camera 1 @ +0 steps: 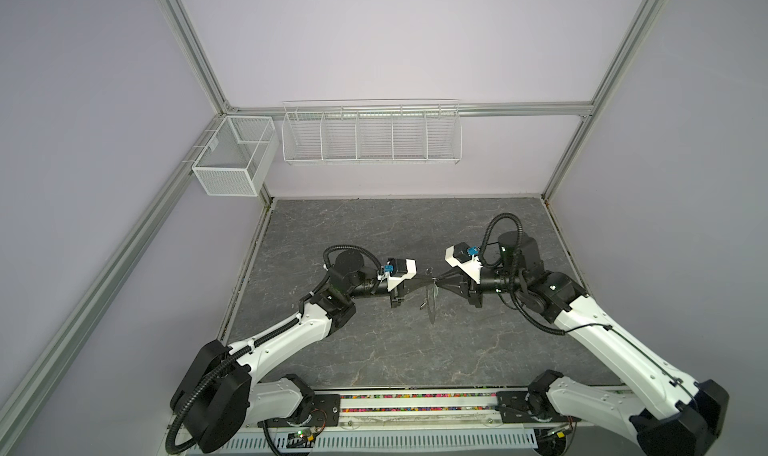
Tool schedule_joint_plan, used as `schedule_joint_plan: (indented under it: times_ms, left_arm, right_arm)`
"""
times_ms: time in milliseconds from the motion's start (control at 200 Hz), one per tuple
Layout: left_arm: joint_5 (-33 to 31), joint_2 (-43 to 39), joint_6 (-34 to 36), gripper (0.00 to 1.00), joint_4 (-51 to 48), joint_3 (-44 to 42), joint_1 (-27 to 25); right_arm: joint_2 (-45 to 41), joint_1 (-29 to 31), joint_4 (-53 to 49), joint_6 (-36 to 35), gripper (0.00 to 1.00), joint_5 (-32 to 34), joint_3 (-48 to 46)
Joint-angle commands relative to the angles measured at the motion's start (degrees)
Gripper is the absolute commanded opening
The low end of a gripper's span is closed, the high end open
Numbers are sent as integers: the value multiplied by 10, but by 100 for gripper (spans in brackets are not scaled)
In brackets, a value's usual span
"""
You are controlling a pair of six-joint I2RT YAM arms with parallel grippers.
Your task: Put the keys on the keyring
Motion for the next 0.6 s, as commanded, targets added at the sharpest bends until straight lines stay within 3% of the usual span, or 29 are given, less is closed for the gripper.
schedule_joint_plan:
  times_ms: [0, 255, 325, 410, 490, 595]
  left_arm:
    - [13, -7, -7, 0, 7, 23, 2]
    - [5, -13, 43, 0, -85, 40, 2]
    - [-12, -19, 65, 10, -122, 49, 2]
    - [-31, -29, 107, 13, -182, 63, 2]
    - [-58, -41, 150, 28, -242, 78, 2]
    - [-90, -55, 200, 30, -313, 102, 2]
  right_arm:
    - [-1, 4, -4, -19, 11, -21, 2]
    - [-17, 6, -18, -22, 7, -5, 6]
    - [-17, 6, -38, -25, 7, 2, 11]
    - [-15, 6, -69, -28, 7, 10, 19]
    - [-8, 5, -106, -34, 7, 24, 29]
    - [9, 6, -165, -45, 7, 41, 51]
